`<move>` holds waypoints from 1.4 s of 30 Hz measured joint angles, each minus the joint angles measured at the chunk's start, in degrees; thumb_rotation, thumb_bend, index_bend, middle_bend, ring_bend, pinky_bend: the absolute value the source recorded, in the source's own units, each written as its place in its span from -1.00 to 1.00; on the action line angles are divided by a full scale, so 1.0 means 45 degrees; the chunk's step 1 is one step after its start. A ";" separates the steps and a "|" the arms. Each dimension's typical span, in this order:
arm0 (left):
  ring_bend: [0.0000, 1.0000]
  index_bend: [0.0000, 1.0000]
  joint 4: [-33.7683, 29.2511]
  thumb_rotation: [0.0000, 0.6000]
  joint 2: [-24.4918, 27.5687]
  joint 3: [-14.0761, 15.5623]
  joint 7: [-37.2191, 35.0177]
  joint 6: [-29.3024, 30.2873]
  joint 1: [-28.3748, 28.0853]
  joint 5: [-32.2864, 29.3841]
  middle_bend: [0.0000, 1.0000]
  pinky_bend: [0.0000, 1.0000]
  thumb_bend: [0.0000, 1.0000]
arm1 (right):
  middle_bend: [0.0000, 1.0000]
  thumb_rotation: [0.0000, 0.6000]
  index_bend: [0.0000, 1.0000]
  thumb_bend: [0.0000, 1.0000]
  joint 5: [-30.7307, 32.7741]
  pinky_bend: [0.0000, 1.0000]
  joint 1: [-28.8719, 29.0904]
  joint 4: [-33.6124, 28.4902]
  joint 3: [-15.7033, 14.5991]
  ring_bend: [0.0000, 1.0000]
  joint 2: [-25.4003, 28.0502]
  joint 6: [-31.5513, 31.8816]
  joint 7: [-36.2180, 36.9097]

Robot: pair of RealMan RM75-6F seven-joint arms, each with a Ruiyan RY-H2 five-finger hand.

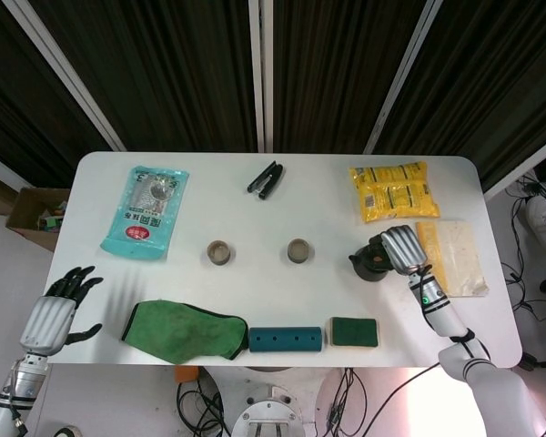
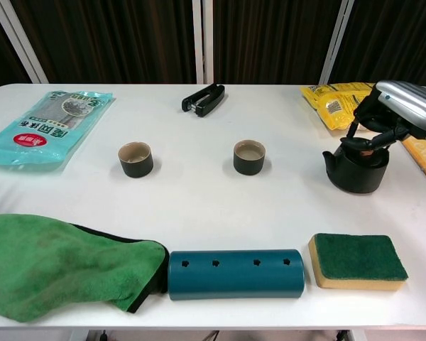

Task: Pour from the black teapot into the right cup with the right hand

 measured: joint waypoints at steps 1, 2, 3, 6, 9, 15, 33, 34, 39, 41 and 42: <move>-0.85 -0.56 0.0005 1.00 -0.0003 -0.0003 -0.0006 0.0007 0.0002 0.0000 -0.82 -0.55 -0.74 | 1.00 0.64 1.00 -0.61 -0.0007 0.41 -0.0003 0.0000 -0.0007 0.85 -0.0005 -0.0019 -0.0004; -0.85 -0.56 0.0006 1.00 -0.0006 -0.0002 -0.0001 0.0005 0.0000 0.0004 -0.82 -0.55 -0.74 | 1.00 0.61 1.00 -0.63 -0.0025 0.36 -0.0006 -0.0004 -0.0027 0.82 -0.0005 -0.0060 -0.0007; -0.85 -0.56 0.0006 1.00 -0.0009 0.0000 0.0004 -0.0001 -0.0004 0.0007 -0.82 -0.55 -0.74 | 1.00 0.60 1.00 -0.63 -0.0041 0.33 -0.0009 -0.0011 -0.0047 0.80 -0.0001 -0.0101 -0.0008; -0.85 -0.56 0.0004 1.00 -0.0020 0.0006 0.0017 -0.0017 -0.0012 0.0014 -0.82 -0.55 -0.74 | 1.00 0.58 1.00 -0.65 -0.0072 0.21 -0.0019 -0.0063 -0.0092 0.72 0.0021 -0.0249 -0.0016; -0.85 -0.56 -0.0001 1.00 -0.0018 0.0000 0.0022 -0.0016 -0.0010 0.0001 -0.82 -0.55 -0.74 | 1.00 0.57 1.00 -0.65 -0.0098 0.11 -0.0030 -0.0142 -0.0109 0.65 0.0044 -0.0276 -0.0064; -0.85 -0.56 -0.0032 1.00 -0.0002 -0.0003 0.0043 -0.0019 -0.0014 -0.0002 -0.82 -0.55 -0.74 | 0.78 0.40 0.84 -0.73 -0.0110 -0.09 -0.0047 -0.0295 -0.0071 0.42 0.0082 -0.0181 -0.0146; -0.85 -0.56 -0.0246 1.00 0.0120 -0.0005 0.0172 0.0091 0.0004 0.0059 -0.82 -0.55 -0.74 | -0.98 0.15 -1.00 -0.99 -0.0027 -1.00 -0.0319 -0.1563 0.0083 -1.00 0.1017 0.0134 -0.1294; -0.85 -0.56 -0.0277 1.00 0.0135 -0.0007 0.0202 0.0105 0.0004 0.0068 -0.82 -0.55 -0.74 | -1.00 0.12 -1.00 -1.00 -0.0007 -1.00 -0.0371 -0.1748 0.0105 -1.00 0.1138 0.0207 -0.1383; -0.85 -0.56 -0.0391 1.00 0.0220 -0.0038 0.0278 0.0221 0.0044 0.0061 -0.82 -0.55 -0.74 | -1.00 0.09 -1.00 -0.98 0.0041 -1.00 -0.0972 -0.3364 0.0124 -1.00 0.2100 0.0992 -0.2195; -0.85 -0.56 -0.0437 1.00 0.0264 -0.0066 0.0294 0.0317 0.0079 0.0051 -0.82 -0.55 -0.74 | -1.00 0.09 -1.00 -0.90 0.0045 -1.00 -0.1433 -0.4357 0.0100 -1.00 0.2608 0.1648 -0.2741; -0.85 -0.56 -0.0452 1.00 0.0277 -0.0076 0.0302 0.0358 0.0093 0.0052 -0.82 -0.55 -0.74 | -1.00 0.09 -1.00 -0.86 0.0058 -1.00 -0.1683 -0.4835 0.0088 -1.00 0.2833 0.1988 -0.3040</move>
